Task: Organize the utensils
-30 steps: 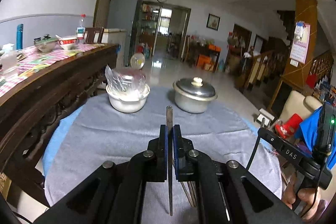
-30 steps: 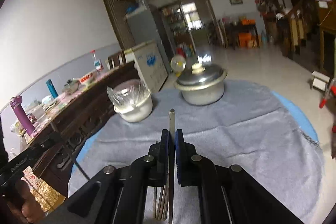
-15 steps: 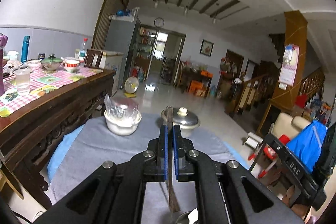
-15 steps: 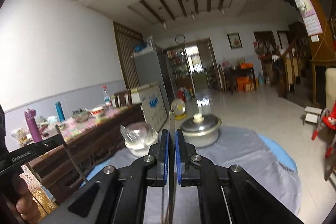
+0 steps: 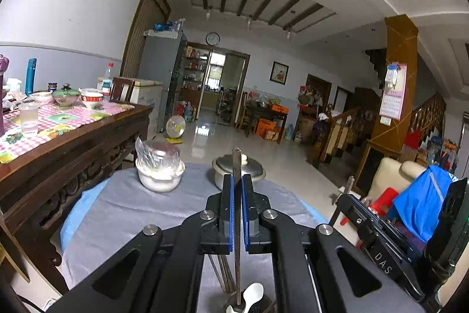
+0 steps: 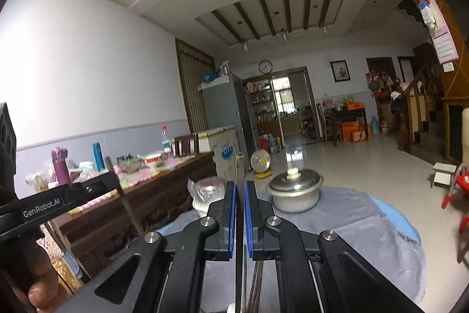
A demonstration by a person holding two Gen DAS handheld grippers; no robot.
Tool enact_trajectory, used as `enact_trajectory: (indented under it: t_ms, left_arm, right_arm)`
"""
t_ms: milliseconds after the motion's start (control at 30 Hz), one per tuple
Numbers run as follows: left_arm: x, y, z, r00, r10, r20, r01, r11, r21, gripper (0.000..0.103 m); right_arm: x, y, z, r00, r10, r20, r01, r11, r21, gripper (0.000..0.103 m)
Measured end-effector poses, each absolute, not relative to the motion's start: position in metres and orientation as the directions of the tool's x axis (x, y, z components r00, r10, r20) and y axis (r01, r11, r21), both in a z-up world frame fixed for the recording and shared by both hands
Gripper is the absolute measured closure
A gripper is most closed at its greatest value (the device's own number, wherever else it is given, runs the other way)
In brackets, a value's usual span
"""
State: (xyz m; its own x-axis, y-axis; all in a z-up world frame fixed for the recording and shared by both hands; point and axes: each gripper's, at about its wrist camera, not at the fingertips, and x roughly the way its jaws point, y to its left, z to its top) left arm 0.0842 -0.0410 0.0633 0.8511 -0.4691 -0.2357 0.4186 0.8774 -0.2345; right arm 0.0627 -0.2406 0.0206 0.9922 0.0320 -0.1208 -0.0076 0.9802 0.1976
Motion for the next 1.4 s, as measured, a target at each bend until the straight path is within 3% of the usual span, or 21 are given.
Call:
enact_trajectory:
  t_ms: [1400]
  left_arm:
    - [0.078, -0.043, 0.023, 0.809, -0.454, -0.374, 0.373, 0.887, -0.271, 0.098]
  right_arm:
    - [0.041, -0.243, -0.018, 0.976, 0.028, -0.215, 0.034, 0.959, 0.282, 0.097]
